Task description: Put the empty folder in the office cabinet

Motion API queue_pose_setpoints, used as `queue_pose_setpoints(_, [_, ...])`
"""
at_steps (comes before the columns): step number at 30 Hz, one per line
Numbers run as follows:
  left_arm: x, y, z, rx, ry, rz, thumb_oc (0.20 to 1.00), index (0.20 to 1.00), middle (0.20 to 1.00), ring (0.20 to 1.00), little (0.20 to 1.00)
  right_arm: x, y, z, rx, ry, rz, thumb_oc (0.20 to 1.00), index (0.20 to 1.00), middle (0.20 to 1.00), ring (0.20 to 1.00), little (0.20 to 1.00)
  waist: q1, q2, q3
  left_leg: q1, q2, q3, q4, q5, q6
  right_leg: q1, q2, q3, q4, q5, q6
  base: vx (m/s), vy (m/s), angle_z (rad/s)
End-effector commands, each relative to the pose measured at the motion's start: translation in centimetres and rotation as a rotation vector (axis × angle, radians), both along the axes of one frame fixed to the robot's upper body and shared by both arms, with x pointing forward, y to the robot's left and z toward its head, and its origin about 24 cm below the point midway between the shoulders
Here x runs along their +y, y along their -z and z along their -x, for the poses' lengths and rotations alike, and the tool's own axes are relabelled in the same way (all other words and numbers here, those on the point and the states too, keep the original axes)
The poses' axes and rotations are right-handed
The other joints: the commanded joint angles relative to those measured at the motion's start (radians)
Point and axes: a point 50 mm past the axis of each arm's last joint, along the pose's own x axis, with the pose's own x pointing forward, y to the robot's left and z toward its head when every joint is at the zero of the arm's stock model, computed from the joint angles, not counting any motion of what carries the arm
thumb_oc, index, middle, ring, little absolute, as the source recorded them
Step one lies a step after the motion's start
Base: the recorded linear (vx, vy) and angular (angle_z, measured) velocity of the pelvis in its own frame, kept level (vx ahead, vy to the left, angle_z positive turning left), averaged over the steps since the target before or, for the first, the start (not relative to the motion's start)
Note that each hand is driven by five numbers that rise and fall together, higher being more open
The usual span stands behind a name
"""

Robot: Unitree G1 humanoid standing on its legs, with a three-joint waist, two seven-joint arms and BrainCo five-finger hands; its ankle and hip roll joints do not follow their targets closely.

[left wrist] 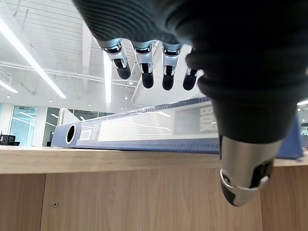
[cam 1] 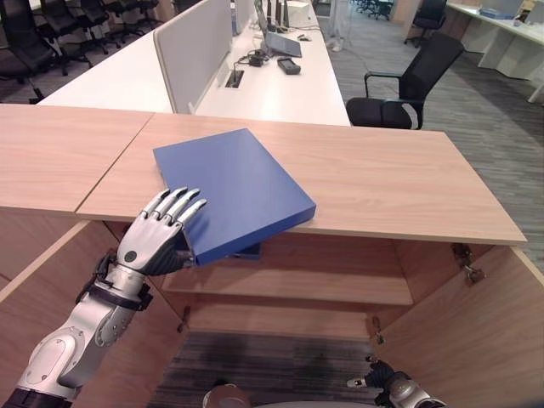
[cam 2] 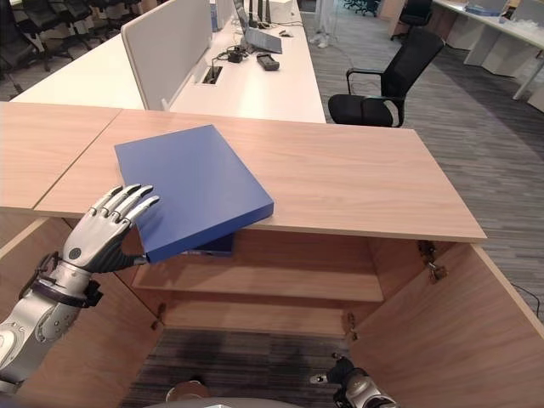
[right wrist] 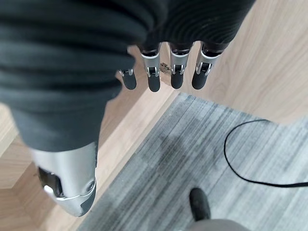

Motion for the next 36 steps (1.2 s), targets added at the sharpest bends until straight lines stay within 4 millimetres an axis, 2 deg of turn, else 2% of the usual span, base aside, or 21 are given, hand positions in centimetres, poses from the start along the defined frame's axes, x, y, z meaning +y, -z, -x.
queue_pose_setpoints(1, [-0.2,-1.2,-0.6,-0.037,0.038,-0.091,1.0,1.0,1.0,1.0,1.0,0.7,-0.9,-2.5,-0.092,-0.056,0.002,1.0,1.0,1.0,1.0,1.0,-0.003,-0.029,-0.013,-0.073,0.09,0.002,0.15,-0.025,-0.064,0.082,0.012,0.093,-0.153,0.116,0.033,0.0,0.013,-0.07])
queue_pose_setpoints(8, [-0.4,0.0,-1.8,-0.01,0.028,-0.137,1.0,1.0,1.0,1.0,1.0,0.5,-0.9,-2.5,-0.092,-0.064,0.014,1.0,1.0,1.0,1.0,1.0,-0.019,-0.027,-0.02,-0.072,0.091,0.013,0.156,-0.026,-0.063,0.081,0.009,0.098,-0.151,0.116,0.034,0.0,0.008,-0.06])
queue_pose_setpoints(19, [0.8,2.7,-3.3,0.042,-0.089,-0.216,1.0,1.0,1.0,1.0,1.0,0.2,-0.9,-2.3,-0.089,-0.085,0.035,1.0,1.0,1.0,1.0,1.0,-0.037,-0.027,-0.025,-0.067,0.099,0.033,0.171,-0.03,-0.064,0.079,0.004,0.103,-0.145,0.116,0.033,0.0,0.009,-0.06])
queue_pose_setpoints(20, [0.8,2.9,-3.5,0.045,-0.095,-0.22,0.875,0.875,0.875,0.875,0.875,0.2,-0.9,-2.3,-0.089,-0.087,0.035,1.0,1.0,1.0,1.0,1.0,-0.039,-0.026,-0.025,-0.067,0.1,0.034,0.17,-0.03,-0.064,0.078,0.004,0.104,-0.145,0.115,0.034,0.0,0.006,-0.08])
queue_pose_setpoints(21, [0.8,3.0,-3.6,0.047,-0.097,-0.222,0.595,0.595,0.595,0.595,0.595,0.2,-1.0,-2.4,-0.091,-0.086,0.035,1.0,1.0,1.0,1.0,1.0,-0.04,-0.025,-0.025,-0.067,0.1,0.036,0.171,-0.03,-0.064,0.078,0.003,0.103,-0.144,0.116,0.034,0.0,0.006,-0.08])
queue_pose_setpoints(22, [0.8,3.0,-3.6,0.046,-0.097,-0.222,0.595,0.595,0.595,0.595,0.595,0.2,-1.0,-2.4,-0.091,-0.085,0.035,1.0,1.0,1.0,1.0,1.0,-0.039,-0.025,-0.025,-0.067,0.1,0.036,0.171,-0.03,-0.064,0.078,0.003,0.103,-0.144,0.115,0.034,0.0,0.005,-0.08])
queue_pose_setpoints(23, [0.8,3.0,-3.7,0.044,-0.105,-0.22,0.2,0.2,0.2,0.2,0.2,0.1,-1.0,-2.4,-0.092,-0.088,0.038,1.0,1.0,1.0,1.0,1.0,-0.041,-0.024,-0.025,-0.067,0.101,0.038,0.173,-0.03,-0.064,0.078,0.002,0.102,-0.143,0.116,0.034,0.0,0.001,-0.05])
queue_pose_setpoints(29, [0.7,3.2,-3.4,0.052,-0.125,-0.135,0.2,0.2,0.2,0.2,0.2,0.1,-0.9,-2.3,-0.092,-0.077,0.038,1.0,1.0,1.0,1.0,1.0,-0.038,-0.026,-0.021,-0.072,0.105,0.041,0.182,-0.031,-0.063,0.077,0.002,0.1,-0.142,0.116,0.032,0.0,0.0,-0.01])
queue_pose_setpoints(32, [0.3,3.5,-2.3,0.086,-0.131,0.042,0.2,0.2,0.2,0.2,0.2,-0.1,-0.9,-2.2,-0.093,-0.057,0.041,1.0,1.0,1.0,1.0,1.0,-0.032,-0.027,-0.016,-0.076,0.105,0.04,0.185,-0.029,-0.062,0.078,0.001,0.094,-0.142,0.116,0.031,0.0,0.0,0.0])
queue_pose_setpoints(33, [-0.1,3.6,-1.4,0.109,-0.126,0.188,0.2,0.2,0.2,0.2,0.2,0.0,-0.9,-2.1,-0.089,-0.038,0.034,1.0,1.0,1.0,1.0,1.0,-0.023,-0.03,-0.011,-0.08,0.105,0.036,0.186,-0.026,-0.061,0.079,0.001,0.089,-0.143,0.116,0.031,0.0,0.0,0.0])
queue_pose_setpoints(35, [-0.5,3.6,-0.4,0.137,-0.109,0.334,0.2,0.2,0.2,0.2,0.2,0.0,-0.7,-1.8,-0.08,-0.018,0.026,1.0,1.0,1.0,1.0,1.0,-0.017,-0.031,-0.006,-0.082,0.104,0.035,0.187,-0.025,-0.059,0.079,0.001,0.084,-0.143,0.116,0.031,0.0,-0.006,-0.03])
queue_pose_setpoints(36, [-0.4,3.5,-0.3,0.14,-0.109,0.34,0.2,0.2,0.2,0.2,0.2,0.0,-0.7,-1.8,-0.079,-0.019,0.027,1.0,1.0,1.0,1.0,1.0,-0.019,-0.03,-0.007,-0.082,0.104,0.034,0.187,-0.025,-0.059,0.08,0.001,0.084,-0.143,0.116,0.031,0.0,0.0,0.0])
